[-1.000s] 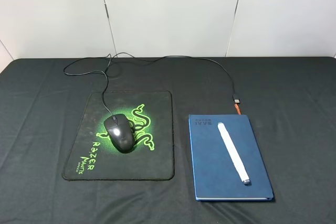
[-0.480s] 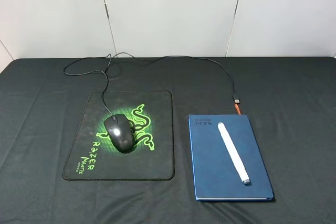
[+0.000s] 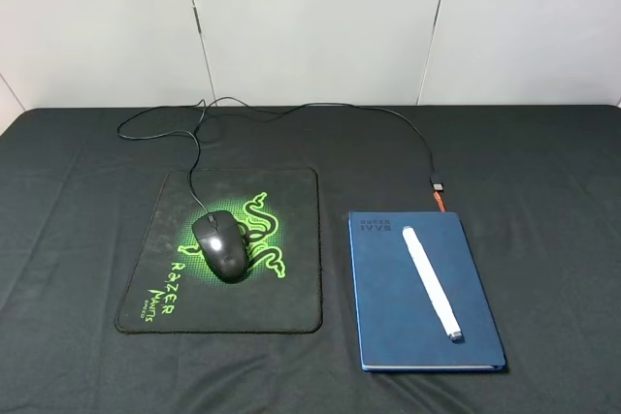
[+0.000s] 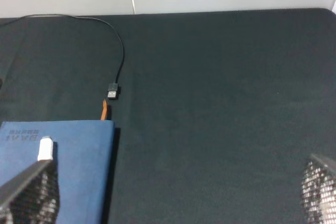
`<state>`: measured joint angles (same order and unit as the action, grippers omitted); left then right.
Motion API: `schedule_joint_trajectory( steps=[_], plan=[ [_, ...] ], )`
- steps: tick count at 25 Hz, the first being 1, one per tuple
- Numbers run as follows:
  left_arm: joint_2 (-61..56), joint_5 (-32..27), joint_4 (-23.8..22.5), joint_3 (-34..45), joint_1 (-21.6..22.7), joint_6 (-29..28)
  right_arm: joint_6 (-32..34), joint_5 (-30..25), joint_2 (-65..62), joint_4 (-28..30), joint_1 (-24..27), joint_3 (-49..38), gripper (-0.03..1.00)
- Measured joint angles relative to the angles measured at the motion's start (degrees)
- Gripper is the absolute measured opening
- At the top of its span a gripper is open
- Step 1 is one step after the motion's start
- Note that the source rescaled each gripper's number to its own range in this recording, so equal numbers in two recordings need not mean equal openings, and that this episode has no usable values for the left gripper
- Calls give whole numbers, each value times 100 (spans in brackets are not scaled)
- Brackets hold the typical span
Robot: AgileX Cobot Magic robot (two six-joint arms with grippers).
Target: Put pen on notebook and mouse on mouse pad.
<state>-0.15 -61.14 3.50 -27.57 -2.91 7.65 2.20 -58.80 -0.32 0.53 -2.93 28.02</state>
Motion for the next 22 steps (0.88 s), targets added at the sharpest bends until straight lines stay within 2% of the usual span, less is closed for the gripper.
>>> schedule_joint_trajectory(
  steps=[22],
  plan=[
    [0, 0, 0, 0, 0, 0, -6, 0, 0, 0, 0, 0, 100]
  ],
)
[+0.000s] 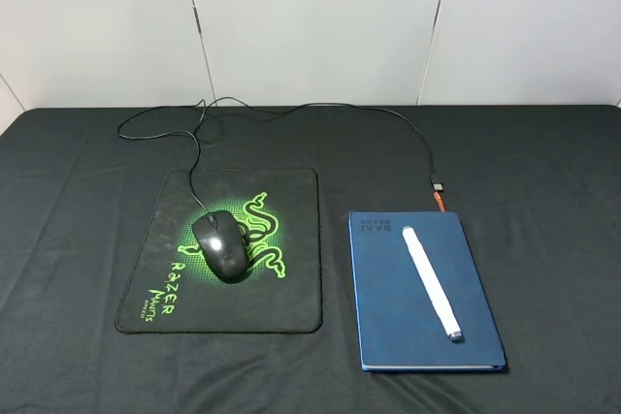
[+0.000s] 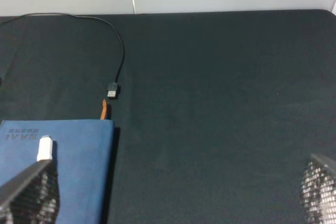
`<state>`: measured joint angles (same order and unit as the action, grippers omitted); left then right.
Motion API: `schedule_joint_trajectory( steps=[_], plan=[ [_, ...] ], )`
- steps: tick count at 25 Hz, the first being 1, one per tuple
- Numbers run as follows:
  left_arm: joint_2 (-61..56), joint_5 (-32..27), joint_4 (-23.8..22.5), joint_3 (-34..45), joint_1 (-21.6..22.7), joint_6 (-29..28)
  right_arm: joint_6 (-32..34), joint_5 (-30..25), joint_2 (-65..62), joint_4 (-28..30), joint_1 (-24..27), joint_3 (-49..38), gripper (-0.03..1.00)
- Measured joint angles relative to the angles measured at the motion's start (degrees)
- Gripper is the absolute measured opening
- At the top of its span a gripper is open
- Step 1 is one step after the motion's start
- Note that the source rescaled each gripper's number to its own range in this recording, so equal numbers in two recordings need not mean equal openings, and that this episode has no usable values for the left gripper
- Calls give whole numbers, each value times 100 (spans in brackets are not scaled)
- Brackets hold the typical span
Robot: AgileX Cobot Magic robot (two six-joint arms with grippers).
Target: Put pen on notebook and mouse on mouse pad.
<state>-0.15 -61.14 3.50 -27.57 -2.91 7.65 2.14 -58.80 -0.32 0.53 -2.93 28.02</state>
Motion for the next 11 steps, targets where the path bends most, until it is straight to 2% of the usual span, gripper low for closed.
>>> schedule_joint_trajectory(
  steps=[11],
  plan=[
    [0, 0, 0, 0, 0, 0, 0, 0, 0, 0, 0, 0, 100]
  ],
)
